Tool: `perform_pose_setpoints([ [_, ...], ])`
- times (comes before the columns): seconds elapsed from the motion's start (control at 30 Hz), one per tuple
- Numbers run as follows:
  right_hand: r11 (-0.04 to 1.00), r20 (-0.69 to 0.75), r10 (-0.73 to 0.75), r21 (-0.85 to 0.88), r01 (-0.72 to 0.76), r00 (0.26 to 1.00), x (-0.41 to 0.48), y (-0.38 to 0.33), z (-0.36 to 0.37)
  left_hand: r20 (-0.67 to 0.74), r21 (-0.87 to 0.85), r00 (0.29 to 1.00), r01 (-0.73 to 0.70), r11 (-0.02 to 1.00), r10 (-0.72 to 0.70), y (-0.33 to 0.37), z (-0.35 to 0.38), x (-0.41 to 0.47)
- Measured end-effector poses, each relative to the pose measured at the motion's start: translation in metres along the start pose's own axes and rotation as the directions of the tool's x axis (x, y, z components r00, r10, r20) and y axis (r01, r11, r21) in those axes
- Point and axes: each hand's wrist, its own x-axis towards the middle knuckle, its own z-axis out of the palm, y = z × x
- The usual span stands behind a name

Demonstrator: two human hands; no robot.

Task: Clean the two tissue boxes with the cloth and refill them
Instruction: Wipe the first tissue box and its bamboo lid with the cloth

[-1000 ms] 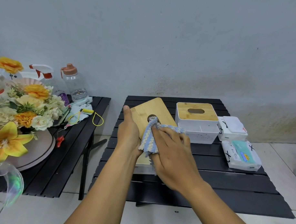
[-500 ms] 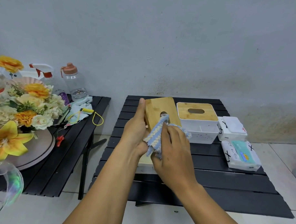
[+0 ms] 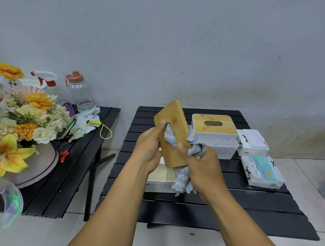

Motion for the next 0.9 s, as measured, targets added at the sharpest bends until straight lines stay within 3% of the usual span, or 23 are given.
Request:
perform_pose_setpoints([
  [0.17,0.939,-0.089,0.252,0.264,-0.221,0.964,0.005,-0.006,-0.005,-0.029,-0.116,0.999,-0.037,0.993,0.034,-0.005,-0.003,0.007],
  [0.23,0.932,-0.221,0.290,0.287,-0.222,0.931,0.012,-0.003,-0.012,-0.068,-0.154,0.995,-0.077,0.985,0.067,-0.004,-0.005,0.010],
  [0.3,0.969,-0.392,0.232,0.176,-0.175,0.891,0.018,0.000,-0.020,-0.088,-0.208,0.993,-0.097,0.973,0.080,-0.001,-0.007,0.011],
  [0.37,0.998,-0.461,0.013,-0.048,-0.039,0.887,0.022,0.001,-0.023,-0.078,-0.271,0.993,-0.102,0.957,0.084,0.001,-0.006,0.009],
  [0.4,0.984,-0.411,-0.135,-0.166,0.072,0.902,0.023,-0.001,-0.021,-0.060,-0.296,0.995,-0.092,0.951,0.078,0.002,-0.005,0.009],
  [0.47,0.870,-0.160,-0.373,-0.404,0.284,0.914,0.027,-0.003,-0.011,-0.013,-0.302,0.998,-0.059,0.952,0.058,0.001,0.000,0.005],
  [0.53,0.689,0.167,-0.366,-0.613,0.387,0.916,0.035,0.008,0.001,0.066,-0.289,0.997,-0.007,0.957,0.027,0.000,0.004,0.002],
  [0.6,0.467,0.337,-0.267,-0.774,0.427,0.903,0.038,0.022,0.008,0.150,-0.285,0.988,0.061,0.956,-0.018,0.000,0.004,-0.001],
  [0.7,0.327,0.434,-0.177,-0.821,0.469,0.883,0.028,0.036,0.010,0.190,-0.296,0.979,0.134,0.946,-0.079,0.000,-0.004,0.002],
  [0.9,0.298,0.438,-0.171,-0.831,0.470,0.883,0.024,0.037,0.008,0.213,-0.275,0.971,0.169,0.947,-0.112,-0.004,-0.007,0.003],
])
